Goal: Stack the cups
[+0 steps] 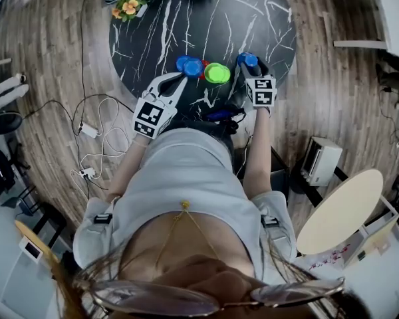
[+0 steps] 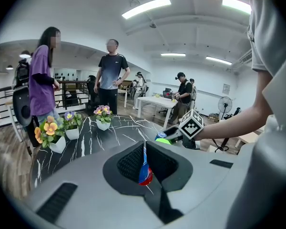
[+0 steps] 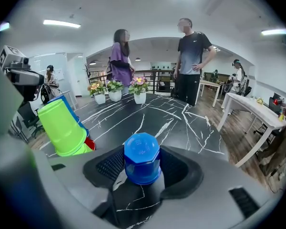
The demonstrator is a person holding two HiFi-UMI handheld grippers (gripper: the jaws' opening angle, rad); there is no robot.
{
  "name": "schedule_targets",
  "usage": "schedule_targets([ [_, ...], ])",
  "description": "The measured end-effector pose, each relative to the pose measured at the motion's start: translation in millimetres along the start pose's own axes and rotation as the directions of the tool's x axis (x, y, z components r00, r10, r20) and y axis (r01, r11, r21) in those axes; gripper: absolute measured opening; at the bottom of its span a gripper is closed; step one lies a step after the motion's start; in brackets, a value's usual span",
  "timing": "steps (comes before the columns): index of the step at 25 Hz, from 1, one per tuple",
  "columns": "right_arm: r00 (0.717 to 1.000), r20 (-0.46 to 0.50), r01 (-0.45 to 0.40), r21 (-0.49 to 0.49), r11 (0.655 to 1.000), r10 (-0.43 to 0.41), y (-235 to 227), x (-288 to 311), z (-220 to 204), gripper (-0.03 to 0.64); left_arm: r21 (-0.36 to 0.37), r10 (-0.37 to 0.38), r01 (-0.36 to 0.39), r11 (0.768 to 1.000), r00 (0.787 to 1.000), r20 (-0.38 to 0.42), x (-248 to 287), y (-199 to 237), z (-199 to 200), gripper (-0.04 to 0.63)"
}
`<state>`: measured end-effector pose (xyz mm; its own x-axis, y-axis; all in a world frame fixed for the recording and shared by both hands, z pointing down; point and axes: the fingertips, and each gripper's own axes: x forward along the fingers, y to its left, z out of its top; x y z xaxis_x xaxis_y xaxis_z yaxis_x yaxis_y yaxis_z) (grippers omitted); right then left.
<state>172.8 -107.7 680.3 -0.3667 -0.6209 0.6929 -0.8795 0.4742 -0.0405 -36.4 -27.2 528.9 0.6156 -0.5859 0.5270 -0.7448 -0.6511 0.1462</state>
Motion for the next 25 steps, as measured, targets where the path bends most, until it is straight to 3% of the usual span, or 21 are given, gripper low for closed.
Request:
schedule_targets([
  [25, 0.997, 0.077, 0.006, -0.060, 0.998, -0.001, 20.1, -34.4, 56.6, 0.236, 0.045, -0.046, 0.045, 0.998, 0.999, 0.014, -5.9, 6.8, 3.1, 0.038],
])
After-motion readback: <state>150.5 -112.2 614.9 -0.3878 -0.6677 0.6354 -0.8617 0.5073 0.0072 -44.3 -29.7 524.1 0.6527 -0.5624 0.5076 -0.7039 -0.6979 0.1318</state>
